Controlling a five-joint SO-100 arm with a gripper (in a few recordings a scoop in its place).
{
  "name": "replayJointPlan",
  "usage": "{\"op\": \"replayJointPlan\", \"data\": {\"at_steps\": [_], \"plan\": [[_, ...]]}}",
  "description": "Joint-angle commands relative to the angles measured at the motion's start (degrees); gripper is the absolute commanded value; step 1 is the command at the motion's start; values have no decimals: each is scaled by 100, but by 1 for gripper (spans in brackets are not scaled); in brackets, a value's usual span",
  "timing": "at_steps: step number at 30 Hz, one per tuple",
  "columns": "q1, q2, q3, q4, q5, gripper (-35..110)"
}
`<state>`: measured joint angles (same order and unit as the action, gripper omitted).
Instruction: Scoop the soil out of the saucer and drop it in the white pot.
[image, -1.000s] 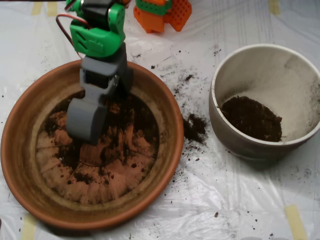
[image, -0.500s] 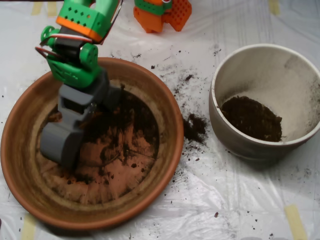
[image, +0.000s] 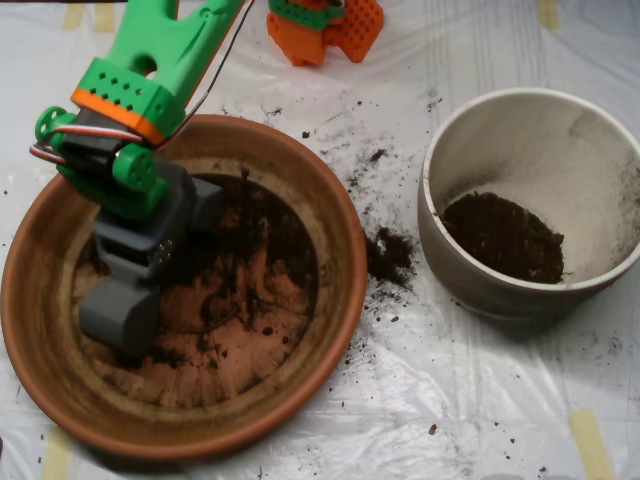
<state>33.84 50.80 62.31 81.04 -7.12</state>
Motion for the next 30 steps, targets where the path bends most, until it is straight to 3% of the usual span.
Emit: {"op": "replayJointPlan", "data": {"at_steps": [1,13,30], "plan": [[123,-79,-220,229,-114,37],[-53,1477,2127,-712,-308,36],[-396,3727,5229,-2391,-246,21]]}}
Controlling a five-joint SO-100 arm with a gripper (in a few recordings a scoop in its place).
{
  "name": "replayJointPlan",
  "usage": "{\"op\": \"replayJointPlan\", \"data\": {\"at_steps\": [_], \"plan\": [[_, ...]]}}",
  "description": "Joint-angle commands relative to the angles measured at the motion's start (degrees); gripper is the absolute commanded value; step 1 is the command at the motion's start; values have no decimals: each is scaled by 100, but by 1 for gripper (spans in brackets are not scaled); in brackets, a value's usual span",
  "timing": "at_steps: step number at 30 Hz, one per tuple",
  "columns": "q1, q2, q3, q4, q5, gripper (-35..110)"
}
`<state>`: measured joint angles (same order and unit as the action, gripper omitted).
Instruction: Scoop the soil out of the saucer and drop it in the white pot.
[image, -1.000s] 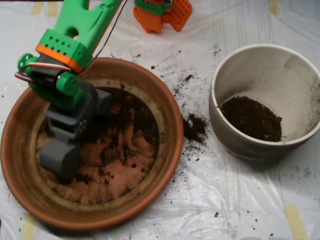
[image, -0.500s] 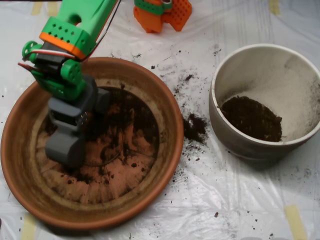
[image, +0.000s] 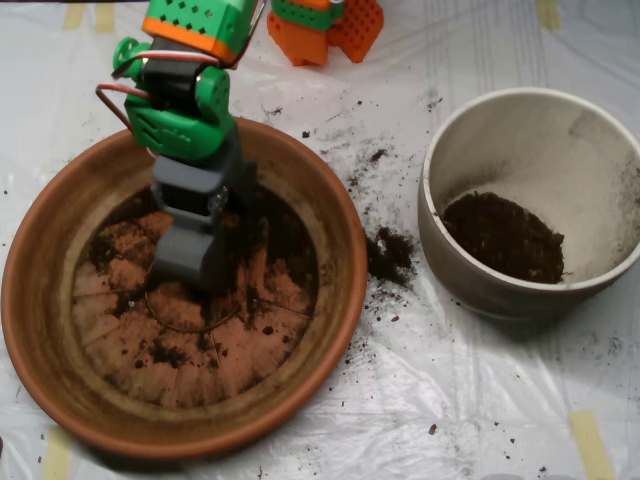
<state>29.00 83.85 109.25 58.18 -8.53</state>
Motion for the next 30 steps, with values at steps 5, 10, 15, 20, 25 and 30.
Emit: {"op": "replayJointPlan", "data": {"at_steps": [5,10,15,20,25,30], "plan": [[264,1415,1477,-967,-404,17],[510,1687,1731,-1274,-712,14],[598,1652,1784,-1512,-1002,0],[527,1969,2092,-1986,-1406,-1],[369,3155,2461,-2259,-1204,-1],[-26,4430,2426,-1837,-677,-1]]}}
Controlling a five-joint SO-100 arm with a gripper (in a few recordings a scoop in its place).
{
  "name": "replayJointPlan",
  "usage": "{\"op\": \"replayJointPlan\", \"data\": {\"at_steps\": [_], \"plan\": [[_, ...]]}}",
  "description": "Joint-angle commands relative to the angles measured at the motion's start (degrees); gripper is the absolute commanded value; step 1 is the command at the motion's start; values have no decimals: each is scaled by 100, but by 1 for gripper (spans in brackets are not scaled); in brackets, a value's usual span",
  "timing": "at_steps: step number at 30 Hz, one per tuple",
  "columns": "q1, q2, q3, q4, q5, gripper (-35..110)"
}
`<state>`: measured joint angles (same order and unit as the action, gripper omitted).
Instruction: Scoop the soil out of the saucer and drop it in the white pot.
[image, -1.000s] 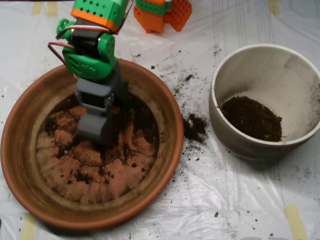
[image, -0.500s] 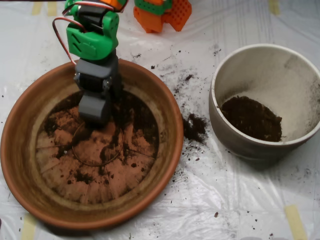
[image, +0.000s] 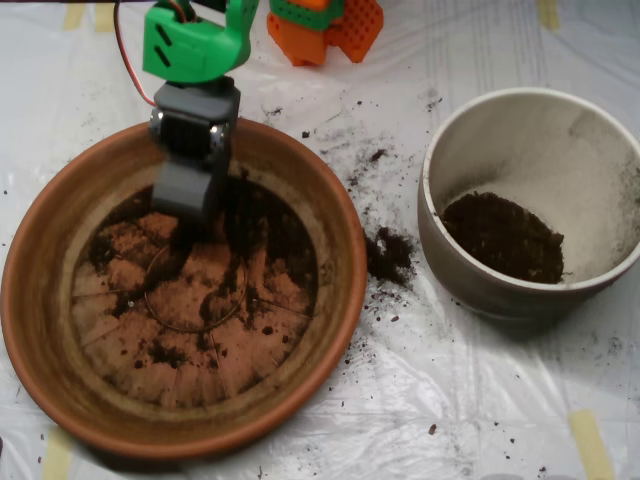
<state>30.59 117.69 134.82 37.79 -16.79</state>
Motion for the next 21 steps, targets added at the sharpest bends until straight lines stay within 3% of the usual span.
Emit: {"op": "replayJointPlan", "data": {"at_steps": [1,9,21], "plan": [[-325,1230,-185,378,211,-1],[-1424,2496,-642,1512,729,-1],[-3217,1485,-3111,2637,896,-1]]}}
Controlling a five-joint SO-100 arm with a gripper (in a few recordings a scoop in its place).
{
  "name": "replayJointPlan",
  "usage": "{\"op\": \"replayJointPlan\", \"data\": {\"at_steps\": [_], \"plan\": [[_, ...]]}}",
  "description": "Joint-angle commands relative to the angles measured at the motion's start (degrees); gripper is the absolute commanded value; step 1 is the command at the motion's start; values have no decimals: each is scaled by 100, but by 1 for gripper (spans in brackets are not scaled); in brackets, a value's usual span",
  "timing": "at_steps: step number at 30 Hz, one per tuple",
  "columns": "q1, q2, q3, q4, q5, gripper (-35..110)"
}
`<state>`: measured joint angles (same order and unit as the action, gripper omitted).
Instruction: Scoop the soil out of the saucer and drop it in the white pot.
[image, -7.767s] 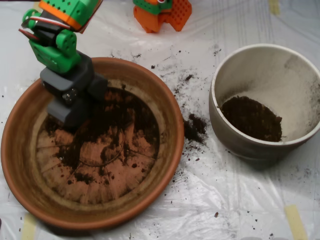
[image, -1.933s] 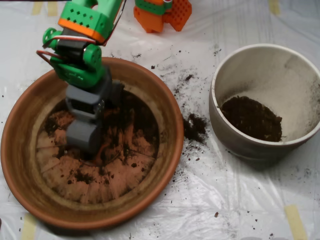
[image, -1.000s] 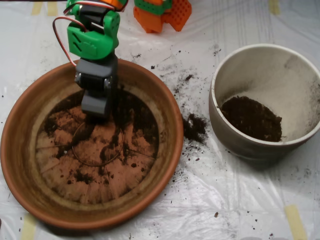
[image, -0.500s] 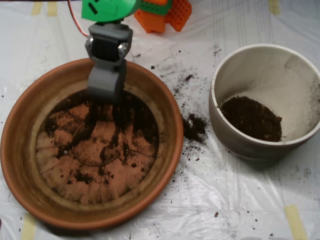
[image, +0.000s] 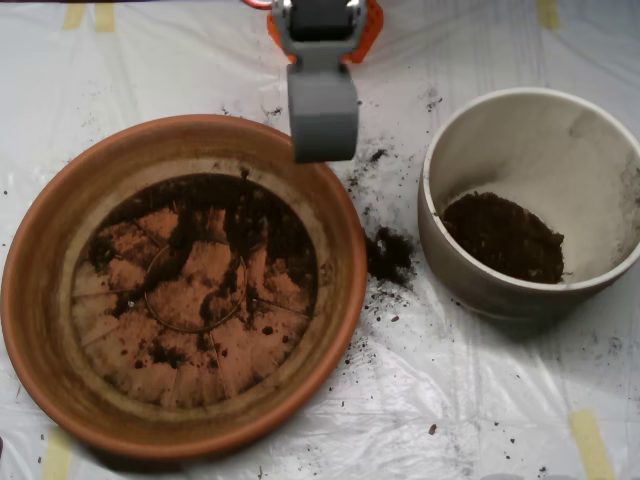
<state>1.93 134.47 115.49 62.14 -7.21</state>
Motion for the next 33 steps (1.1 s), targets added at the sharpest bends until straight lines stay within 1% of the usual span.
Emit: {"op": "replayJointPlan", "data": {"at_steps": [1,8,11,12,13,14,15,16,17,23,25,27,29,33], "plan": [[-519,-387,-1468,308,-88,-1],[-1863,-2039,-3586,1090,-316,-1],[-2531,-2681,-4104,1397,-686,-1],[-2733,-3059,-4412,1714,-809,0],[-2883,-3445,-4746,2013,-826,1],[-2979,-3709,-4922,2197,-791,13],[-3023,-3850,-4957,2276,-765,28],[-3041,-3885,-4931,2285,-773,38],[-3032,-3841,-4816,2232,-773,39],[-2733,-3639,-4860,2303,-659,36],[-2733,-3885,-5229,2619,-650,36],[-2751,-4518,-6082,3252,-562,35],[-2681,-4755,-6416,3419,-475,35],[-2549,-4588,-6425,3393,-396,36]]}}
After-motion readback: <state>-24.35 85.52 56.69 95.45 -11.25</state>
